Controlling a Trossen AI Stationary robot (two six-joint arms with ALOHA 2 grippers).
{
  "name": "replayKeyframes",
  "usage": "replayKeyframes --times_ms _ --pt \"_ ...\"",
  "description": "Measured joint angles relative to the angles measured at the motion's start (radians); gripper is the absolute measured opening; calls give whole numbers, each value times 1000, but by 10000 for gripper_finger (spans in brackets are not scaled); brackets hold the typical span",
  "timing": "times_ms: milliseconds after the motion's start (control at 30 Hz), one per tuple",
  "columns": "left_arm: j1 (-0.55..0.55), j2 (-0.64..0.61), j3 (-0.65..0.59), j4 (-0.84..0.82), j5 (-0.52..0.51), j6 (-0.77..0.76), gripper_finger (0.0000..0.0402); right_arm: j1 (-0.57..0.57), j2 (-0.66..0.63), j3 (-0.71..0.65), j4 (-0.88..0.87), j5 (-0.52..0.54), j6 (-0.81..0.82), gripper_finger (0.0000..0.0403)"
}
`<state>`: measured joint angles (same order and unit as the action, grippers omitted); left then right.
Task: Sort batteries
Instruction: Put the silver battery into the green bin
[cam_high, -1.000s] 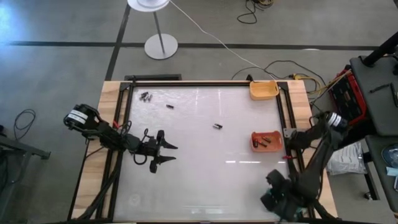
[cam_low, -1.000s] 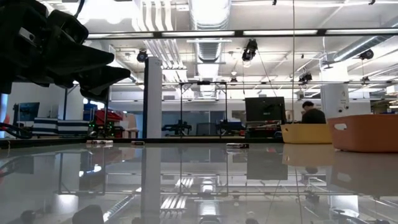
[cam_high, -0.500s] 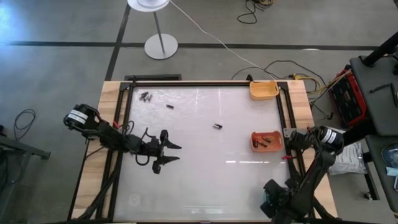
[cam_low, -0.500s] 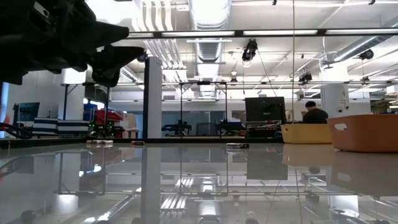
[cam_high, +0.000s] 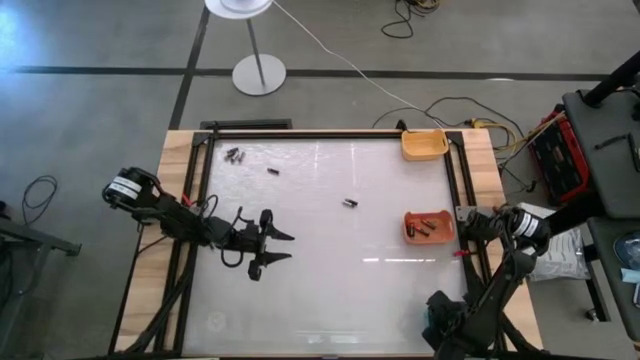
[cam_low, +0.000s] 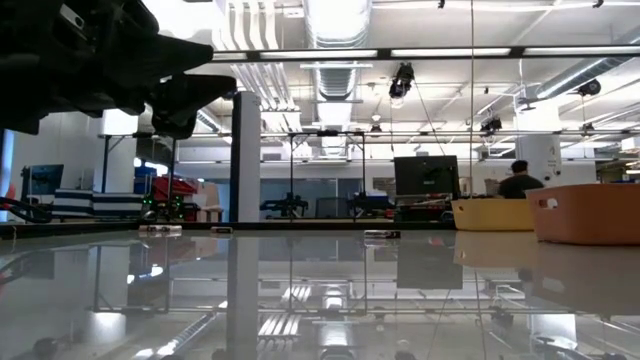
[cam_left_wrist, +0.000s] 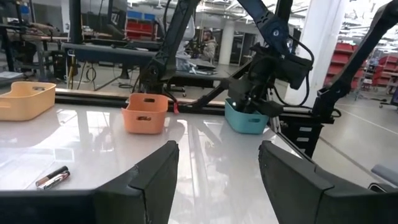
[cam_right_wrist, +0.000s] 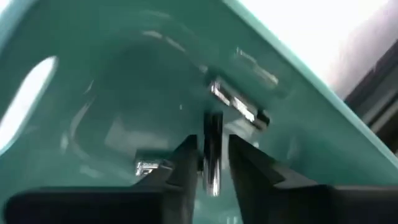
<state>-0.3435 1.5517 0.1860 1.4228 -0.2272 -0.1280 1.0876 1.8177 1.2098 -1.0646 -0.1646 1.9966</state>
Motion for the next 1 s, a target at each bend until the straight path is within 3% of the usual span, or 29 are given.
replayKeyframes --times_ms 200,333,467,567,667,833,1000 --pt "0 0 0 1 0 0 203 -7 -67 6 -4 -35 12 143" --pt "0 0 0 3 0 0 203 -48 -177 9 -66 -52 13 182" --pt "0 0 0 3 -1 6 203 -155 -293 34 -136 -42 -6 193" --pt "0 0 0 10 -1 7 203 -254 -366 43 -183 57 -100 184" --pt "0 0 1 22 -28 7 203 -374 -405 41 -178 250 -327 168" --pt "0 0 -1 17 -55 18 203 -583 -366 24 -17 559 -931 138" --pt "0 0 -14 10 -55 26 203 -797 -277 -63 288 621 -1434 109"
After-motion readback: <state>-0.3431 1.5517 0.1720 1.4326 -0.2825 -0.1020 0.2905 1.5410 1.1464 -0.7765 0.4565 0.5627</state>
